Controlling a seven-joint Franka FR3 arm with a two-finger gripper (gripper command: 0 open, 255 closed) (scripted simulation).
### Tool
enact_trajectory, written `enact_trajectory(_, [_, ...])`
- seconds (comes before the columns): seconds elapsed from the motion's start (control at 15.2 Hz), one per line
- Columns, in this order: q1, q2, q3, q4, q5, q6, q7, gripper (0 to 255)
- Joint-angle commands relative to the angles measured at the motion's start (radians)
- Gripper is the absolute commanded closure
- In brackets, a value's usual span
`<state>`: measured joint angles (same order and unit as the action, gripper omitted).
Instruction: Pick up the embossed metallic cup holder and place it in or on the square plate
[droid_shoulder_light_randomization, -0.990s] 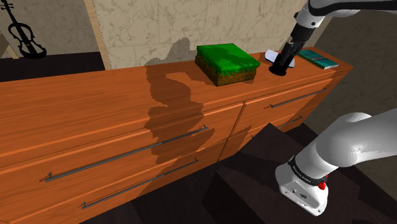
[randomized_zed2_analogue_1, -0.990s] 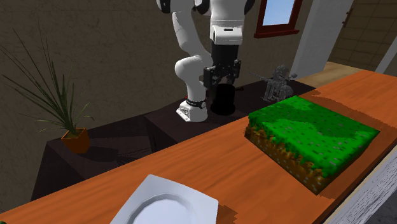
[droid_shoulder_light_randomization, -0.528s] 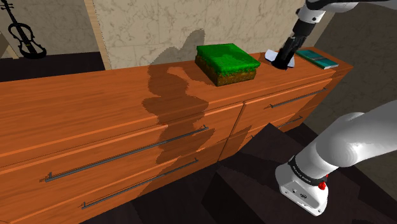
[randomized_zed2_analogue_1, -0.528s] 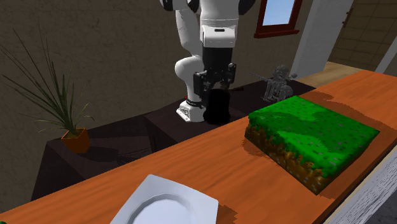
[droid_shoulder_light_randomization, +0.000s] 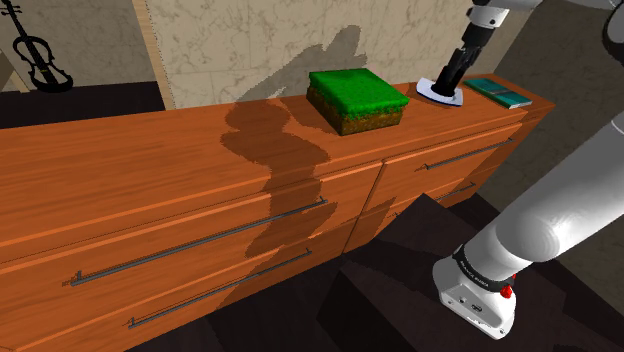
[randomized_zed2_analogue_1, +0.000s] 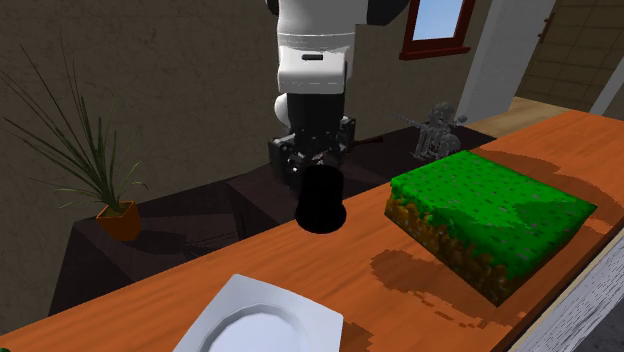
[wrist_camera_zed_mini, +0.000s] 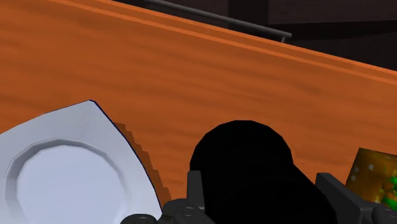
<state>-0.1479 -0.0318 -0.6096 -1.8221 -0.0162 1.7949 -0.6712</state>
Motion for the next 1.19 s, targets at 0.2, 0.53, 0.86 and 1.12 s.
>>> enact_trajectory(0.2, [-0.084,0.241,-0.052,0.261,0.148,-0.069,-0.152,255])
enact_trajectory(0.53, [-0.248,0.504,-0.042,0.605,0.298,-0.193,-0.251,255])
enact_trajectory(0.86, [-0.475,0.793,0.020,1.086,0.416,-0.376,-0.259,255])
enact_trajectory(1.12, [-0.425,0.748,0.008,0.940,0.400,-0.286,-0.275,255])
